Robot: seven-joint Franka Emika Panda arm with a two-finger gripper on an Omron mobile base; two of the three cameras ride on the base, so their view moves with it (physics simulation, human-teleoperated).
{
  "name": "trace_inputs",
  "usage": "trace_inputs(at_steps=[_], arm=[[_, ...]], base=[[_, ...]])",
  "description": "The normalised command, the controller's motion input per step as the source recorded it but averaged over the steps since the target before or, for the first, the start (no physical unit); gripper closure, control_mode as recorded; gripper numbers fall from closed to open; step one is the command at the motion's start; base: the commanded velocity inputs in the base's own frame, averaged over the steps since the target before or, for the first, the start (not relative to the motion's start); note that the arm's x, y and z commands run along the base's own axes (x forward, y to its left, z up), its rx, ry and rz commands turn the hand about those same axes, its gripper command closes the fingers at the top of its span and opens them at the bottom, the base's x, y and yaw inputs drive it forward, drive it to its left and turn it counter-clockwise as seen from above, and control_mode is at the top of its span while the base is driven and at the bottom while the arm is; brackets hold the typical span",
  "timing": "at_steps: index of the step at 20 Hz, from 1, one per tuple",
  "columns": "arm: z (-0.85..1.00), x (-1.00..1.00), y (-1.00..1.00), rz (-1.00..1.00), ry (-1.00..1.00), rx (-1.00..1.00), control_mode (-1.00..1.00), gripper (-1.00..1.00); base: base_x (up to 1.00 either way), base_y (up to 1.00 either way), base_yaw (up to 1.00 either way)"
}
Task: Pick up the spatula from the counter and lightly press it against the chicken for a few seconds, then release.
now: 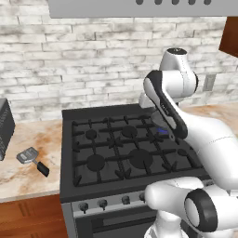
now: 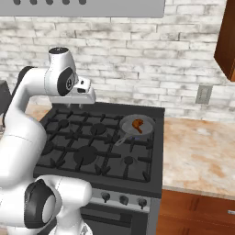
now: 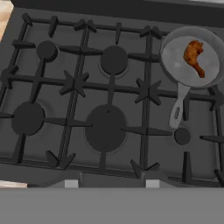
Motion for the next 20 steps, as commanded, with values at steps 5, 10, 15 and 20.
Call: trace_inputs(at_steps=[5,10,15,20], arm=[[0.00,-0.29,0.10,0.00,-0.04,0.01,-1.00,-1.00],[0.00,-0.55,0.22,0.01,-0.24,0.00,-1.00,-1.00],[0.00,-0.57,0.53,0.00,-0.19,0.00,-1.00,-1.00],[0.00,-0.31,0.56,0.00,-0.14,-0.01,-1.00,-1.00]], base=[[0.00,0.00,0.00],[0.00,0.00,0.00],[0.00,0.00,0.00],[0.00,0.00,0.00]])
